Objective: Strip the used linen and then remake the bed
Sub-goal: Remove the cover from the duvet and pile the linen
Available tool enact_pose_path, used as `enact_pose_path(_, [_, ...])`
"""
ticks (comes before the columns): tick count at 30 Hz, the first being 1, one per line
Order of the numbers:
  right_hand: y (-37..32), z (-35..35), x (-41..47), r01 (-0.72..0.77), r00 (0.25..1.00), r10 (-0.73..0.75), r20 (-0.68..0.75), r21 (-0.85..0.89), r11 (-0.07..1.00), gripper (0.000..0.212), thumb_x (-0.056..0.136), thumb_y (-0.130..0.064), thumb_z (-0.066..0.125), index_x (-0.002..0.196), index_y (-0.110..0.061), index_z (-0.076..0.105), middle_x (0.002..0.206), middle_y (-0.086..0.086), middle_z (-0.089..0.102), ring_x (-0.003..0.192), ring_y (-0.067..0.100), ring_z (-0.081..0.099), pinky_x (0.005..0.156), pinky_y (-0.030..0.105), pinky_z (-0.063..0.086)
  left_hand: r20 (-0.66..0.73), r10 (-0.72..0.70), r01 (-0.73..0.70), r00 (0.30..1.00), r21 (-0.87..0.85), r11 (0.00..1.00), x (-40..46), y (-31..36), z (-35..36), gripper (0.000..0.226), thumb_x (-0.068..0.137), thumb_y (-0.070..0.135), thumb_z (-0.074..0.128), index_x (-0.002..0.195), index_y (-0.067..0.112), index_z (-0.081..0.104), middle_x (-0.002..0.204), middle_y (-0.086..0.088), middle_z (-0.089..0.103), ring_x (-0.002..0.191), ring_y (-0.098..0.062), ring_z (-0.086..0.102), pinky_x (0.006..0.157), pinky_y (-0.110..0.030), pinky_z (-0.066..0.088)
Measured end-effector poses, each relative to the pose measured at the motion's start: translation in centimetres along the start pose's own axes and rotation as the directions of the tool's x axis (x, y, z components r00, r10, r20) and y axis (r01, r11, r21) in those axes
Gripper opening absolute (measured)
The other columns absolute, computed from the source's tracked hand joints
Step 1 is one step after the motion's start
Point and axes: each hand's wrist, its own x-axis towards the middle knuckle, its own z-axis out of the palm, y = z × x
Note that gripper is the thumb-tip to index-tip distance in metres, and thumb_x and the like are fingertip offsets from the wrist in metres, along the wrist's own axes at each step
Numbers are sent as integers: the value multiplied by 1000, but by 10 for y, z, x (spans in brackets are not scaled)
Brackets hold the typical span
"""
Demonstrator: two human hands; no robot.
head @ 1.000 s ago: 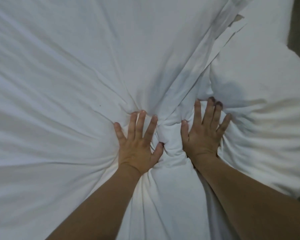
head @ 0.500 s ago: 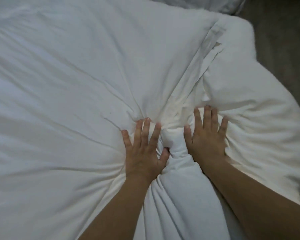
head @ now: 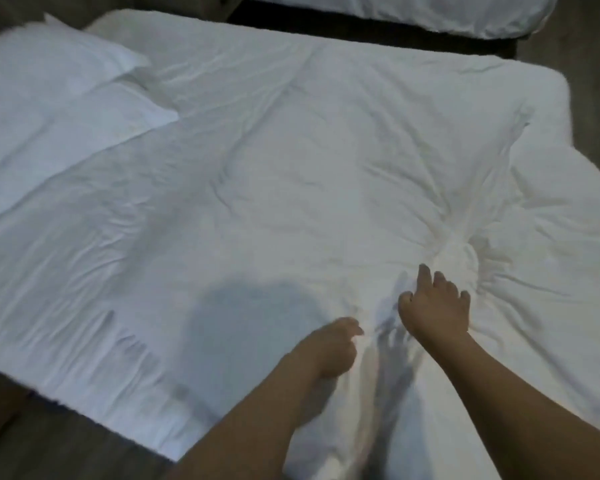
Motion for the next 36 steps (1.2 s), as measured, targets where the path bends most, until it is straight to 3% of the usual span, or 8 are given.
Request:
enact_pose_path(6, [-209, 25, -73, 372, 927, -374, 42, 49, 927, 63, 94, -35, 38, 150, -16, 20, 154, 12, 27, 135, 32, 35, 112, 47, 26, -530, -380, 339, 758, -177, 924, -140, -181, -138, 44, 88, 20, 48, 131, 14, 52, 142, -6, 44, 127, -26, 45, 106, -34, 37])
enact_pose_path(11, [-365, 110, -131, 500, 853, -503, 140, 54, 864, 87, 86, -62, 44, 152, -22, 5, 159, 11, 10, 141, 36, 22, 109, 59, 20, -417, -629, 530, 656, -338, 777, -191, -363, -191, 76, 86, 15, 62, 152, 17, 26, 157, -10, 26, 137, -29, 37, 110, -38, 36])
enact_pose_path(15, [-429, 194, -132, 323, 931, -281, 232, -173, 930, 121, 70, -69, 63, 153, -16, -7, 157, 29, -5, 140, 55, 4, 104, 74, 13, -218, -454, 416, 864, -198, 887, -161, -461, -180, 117, 74, 37, 81, 156, 26, -1, 161, -7, 18, 145, -29, 24, 116, -39, 24])
enact_pose_path(18, [-426, 226, -107, 301, 954, -286, 95, -249, 921, 102, 61, -43, 77, 145, -3, 35, 135, 38, 40, 118, 56, 42, 93, 67, 34, -340, -215, 160, 916, -182, 970, -117, -475, -159, 112, 63, 51, 81, 152, 35, 15, 141, -7, 51, 124, -31, 53, 98, -43, 48])
enact_pose_path(22, [-415, 214, -94, 253, 965, -262, -25, -183, 950, 50, 57, -16, 78, 101, -4, 57, 82, 15, 57, 70, 36, 57, 58, 38, 46, -420, -58, 1, 906, -134, 991, -90, -457, -167, 65, 77, 25, 68, 138, 23, 46, 117, -12, 65, 104, -38, 61, 85, -41, 52])
enact_pose_path(25, [-443, 158, -96, 103, 994, -107, -20, -132, 986, 39, 74, -19, 65, 110, -13, 52, 90, 4, 59, 80, 29, 59, 59, 31, 35, -423, 109, -96, 900, 54, 994, -99, -416, -237, 45, 75, 14, 61, 119, 21, 57, 98, -9, 69, 92, -36, 63, 77, -36, 51])
enact_pose_path(29, [-526, 54, -112, 164, 971, -179, -156, -100, 981, 47, 78, -22, 60, 122, -17, 47, 97, 1, 58, 88, 25, 59, 66, 30, 40, -462, 260, -181, 848, 209, 961, -162, -401, -375, 35, 80, 23, 60, 114, 17, 61, 103, -11, 69, 96, -37, 64, 81, -38, 51])
enact_pose_path(36, [-754, 4, -139, 423, 881, -351, -319, 195, 885, 51, 79, -42, 63, 118, -15, 43, 110, 7, 57, 98, 32, 59, 84, 38, 48, -705, 152, 121, 693, 321, 939, -287, -509, -564, 12, 77, 15, 59, 87, 15, 53, 86, -14, 63, 78, -38, 59, 64, -35, 44])
